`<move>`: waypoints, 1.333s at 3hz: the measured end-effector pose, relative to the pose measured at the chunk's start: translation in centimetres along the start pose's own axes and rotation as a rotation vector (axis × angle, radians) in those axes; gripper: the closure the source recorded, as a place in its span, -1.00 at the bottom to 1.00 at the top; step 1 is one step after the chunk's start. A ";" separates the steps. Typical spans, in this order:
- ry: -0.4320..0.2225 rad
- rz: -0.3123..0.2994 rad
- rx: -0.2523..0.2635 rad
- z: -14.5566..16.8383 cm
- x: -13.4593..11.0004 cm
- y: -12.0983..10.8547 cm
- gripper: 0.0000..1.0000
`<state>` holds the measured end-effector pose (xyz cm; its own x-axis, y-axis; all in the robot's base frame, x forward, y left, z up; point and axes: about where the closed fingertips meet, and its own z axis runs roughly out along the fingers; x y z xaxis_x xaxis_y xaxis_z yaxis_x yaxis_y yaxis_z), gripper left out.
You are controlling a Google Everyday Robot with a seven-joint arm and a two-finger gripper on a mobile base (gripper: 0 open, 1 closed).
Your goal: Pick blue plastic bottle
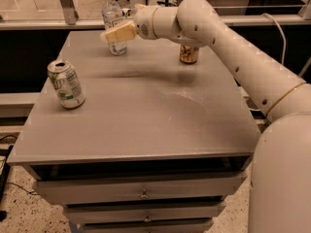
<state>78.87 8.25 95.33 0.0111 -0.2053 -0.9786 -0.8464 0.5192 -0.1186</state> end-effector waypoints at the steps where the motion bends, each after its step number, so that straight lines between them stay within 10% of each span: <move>1: 0.008 0.013 0.001 2.7 1.0 -1.5 -1.00; 2: 0.035 0.021 -0.009 5.0 2.1 -1.4 -0.95; 4: 0.020 0.041 0.010 5.7 2.8 -1.8 -0.01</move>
Offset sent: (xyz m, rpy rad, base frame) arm 0.0483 0.0392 -0.0348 -0.0427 0.0512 0.0016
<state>83.44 11.49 91.81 -0.0345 -0.2006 -0.9791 -0.8407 0.5356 -0.0801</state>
